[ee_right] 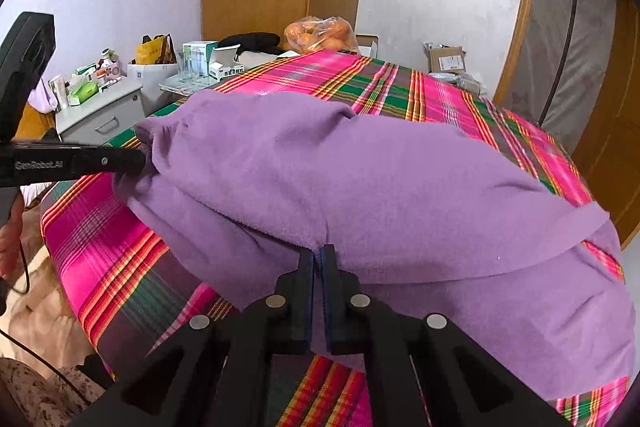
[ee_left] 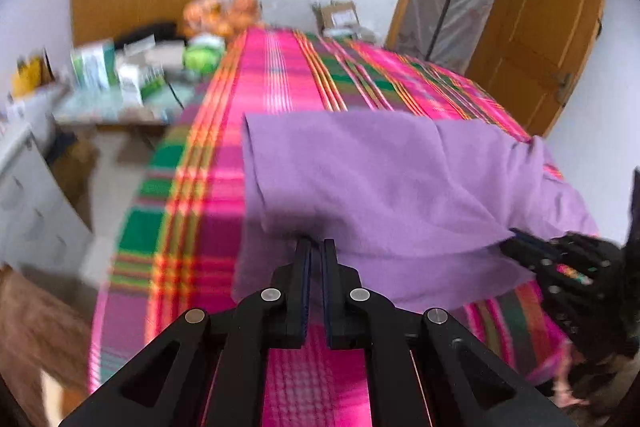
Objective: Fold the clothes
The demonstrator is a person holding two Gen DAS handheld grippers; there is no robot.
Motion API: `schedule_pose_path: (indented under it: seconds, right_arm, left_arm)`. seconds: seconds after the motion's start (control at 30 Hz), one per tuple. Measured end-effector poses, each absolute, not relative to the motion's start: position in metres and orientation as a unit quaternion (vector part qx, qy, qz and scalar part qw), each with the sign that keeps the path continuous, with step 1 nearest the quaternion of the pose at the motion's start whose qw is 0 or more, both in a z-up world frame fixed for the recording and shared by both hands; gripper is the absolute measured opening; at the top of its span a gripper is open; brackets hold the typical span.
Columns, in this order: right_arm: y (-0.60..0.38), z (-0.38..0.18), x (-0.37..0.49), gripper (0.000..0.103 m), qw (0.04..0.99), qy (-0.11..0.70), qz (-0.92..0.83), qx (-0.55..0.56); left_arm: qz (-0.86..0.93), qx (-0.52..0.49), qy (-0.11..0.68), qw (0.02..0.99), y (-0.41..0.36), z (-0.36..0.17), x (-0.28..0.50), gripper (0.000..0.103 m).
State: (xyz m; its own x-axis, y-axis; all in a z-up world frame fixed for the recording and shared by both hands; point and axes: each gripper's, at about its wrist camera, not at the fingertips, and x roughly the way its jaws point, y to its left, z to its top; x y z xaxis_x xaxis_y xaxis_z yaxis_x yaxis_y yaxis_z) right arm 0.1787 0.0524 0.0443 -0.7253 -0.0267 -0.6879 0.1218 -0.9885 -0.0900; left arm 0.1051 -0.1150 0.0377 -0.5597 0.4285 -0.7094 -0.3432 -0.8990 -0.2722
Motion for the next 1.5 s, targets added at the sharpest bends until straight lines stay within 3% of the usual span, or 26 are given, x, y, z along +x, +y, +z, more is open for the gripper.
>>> schedule_pose_path:
  seconds: [0.17, 0.47, 0.7, 0.77, 0.87, 1.17, 1.37, 1.43, 1.5]
  right_arm:
    - [0.057, 0.041, 0.178, 0.004, 0.045, 0.055, -0.925, 0.373]
    - [0.062, 0.038, 0.178, 0.004, 0.050, 0.045, -0.925, 0.375]
    - [0.059, 0.037, 0.179, 0.004, 0.047, 0.047, -0.926, 0.372]
    - [0.058, 0.039, 0.180, 0.003, 0.044, 0.050, -0.928, 0.365]
    - [0.056, 0.048, 0.184, 0.003, 0.043, 0.054, -0.936, 0.346]
    - [0.041, 0.085, 0.204, 0.000, 0.073, 0.070, -0.948, 0.302]
    - [0.047, 0.064, 0.194, 0.001, 0.060, 0.075, -0.936, 0.337]
    - [0.053, 0.055, 0.192, 0.008, 0.051, 0.074, -0.935, 0.343]
    - [0.055, 0.050, 0.188, 0.028, 0.056, 0.081, -0.933, 0.345]
  left_arm:
    - [0.843, -0.456, -0.147, 0.244, -0.127, 0.028, 0.093, 0.030]
    - [0.779, -0.494, -0.305, 0.235, -0.148, 0.011, 0.057, 0.043]
    - [0.765, -0.493, -0.364, 0.198, -0.149, 0.006, 0.043, 0.039]
    - [0.774, -0.491, -0.352, 0.188, -0.150, 0.008, 0.045, 0.024]
    - [0.784, -0.477, -0.353, 0.181, -0.155, 0.013, 0.048, 0.013]
    - [0.798, -0.448, -0.359, 0.183, -0.170, 0.033, 0.056, 0.013]
    - [0.794, -0.459, -0.355, 0.179, -0.173, 0.024, 0.062, 0.013]
    - [0.790, -0.464, -0.357, 0.182, -0.174, 0.021, 0.063, 0.013]
    - [0.790, -0.461, -0.359, 0.185, -0.175, 0.022, 0.063, 0.013]
